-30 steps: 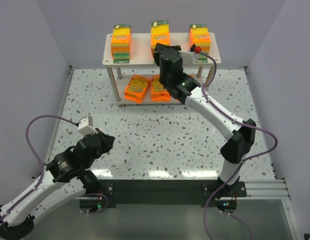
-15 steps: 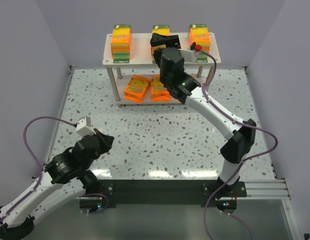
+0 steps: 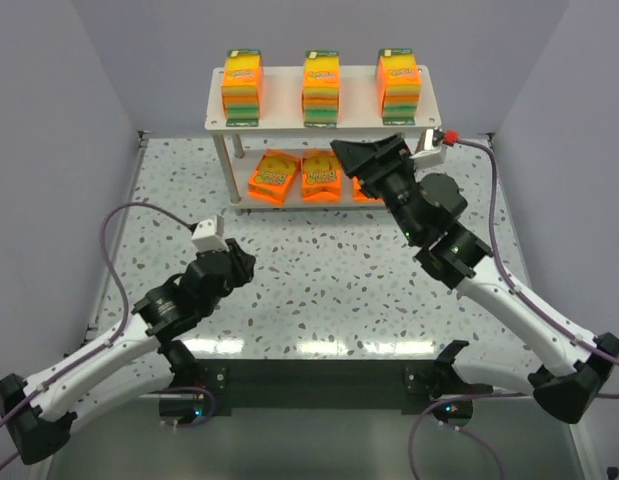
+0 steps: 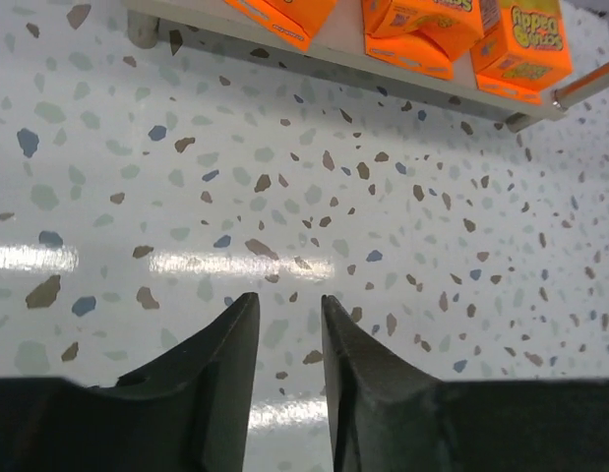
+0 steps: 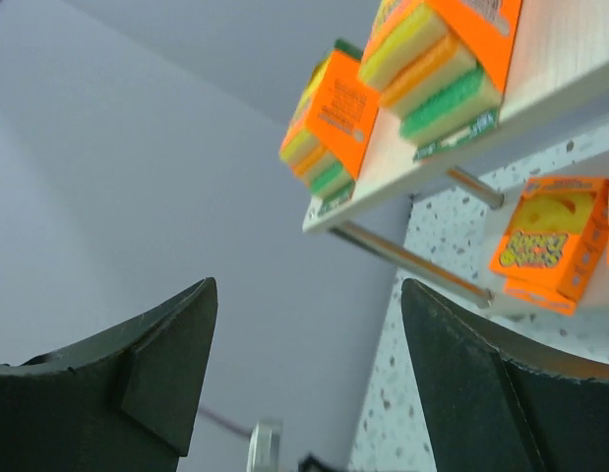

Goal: Place and organize the cleaning sponges onto the shelf

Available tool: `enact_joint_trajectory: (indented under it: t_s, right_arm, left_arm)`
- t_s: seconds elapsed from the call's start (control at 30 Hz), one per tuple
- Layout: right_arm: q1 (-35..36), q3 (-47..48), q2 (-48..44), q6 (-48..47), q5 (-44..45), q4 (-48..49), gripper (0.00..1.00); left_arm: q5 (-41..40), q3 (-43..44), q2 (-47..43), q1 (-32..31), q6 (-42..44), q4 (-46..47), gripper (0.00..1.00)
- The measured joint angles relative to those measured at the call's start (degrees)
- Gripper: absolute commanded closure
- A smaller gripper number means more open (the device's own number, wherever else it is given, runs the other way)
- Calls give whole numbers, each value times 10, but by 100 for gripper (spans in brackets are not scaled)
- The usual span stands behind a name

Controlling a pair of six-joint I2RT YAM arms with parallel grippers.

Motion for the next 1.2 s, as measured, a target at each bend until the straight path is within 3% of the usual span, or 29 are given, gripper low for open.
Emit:
enact_joint_trajectory:
  t_s: [0.13, 0.27, 0.5, 0.7, 1.0, 1.2]
  right_arm:
    - [0, -106, -86, -38, -79, -38, 21]
    - [1, -215, -129, -63, -116, -111, 21]
    - [1, -294, -233, -87, -132, -235, 20]
    - [1, -296, -310, -106, -128, -283, 20]
    - [1, -329, -356, -115, -128, -339, 21]
    - [1, -341, -374, -116, -130, -359, 21]
  left_arm:
    - [-2, -1, 116, 2, 50, 102, 35]
    - [-31, 8, 223, 11, 52, 172, 24]
    - [8, 92, 408, 116, -54, 271, 28]
    - [70, 99, 478, 205, -174, 369, 34]
    - [123, 135, 579, 236, -306, 455, 42]
    - [123, 155, 598, 236, -348, 478, 50]
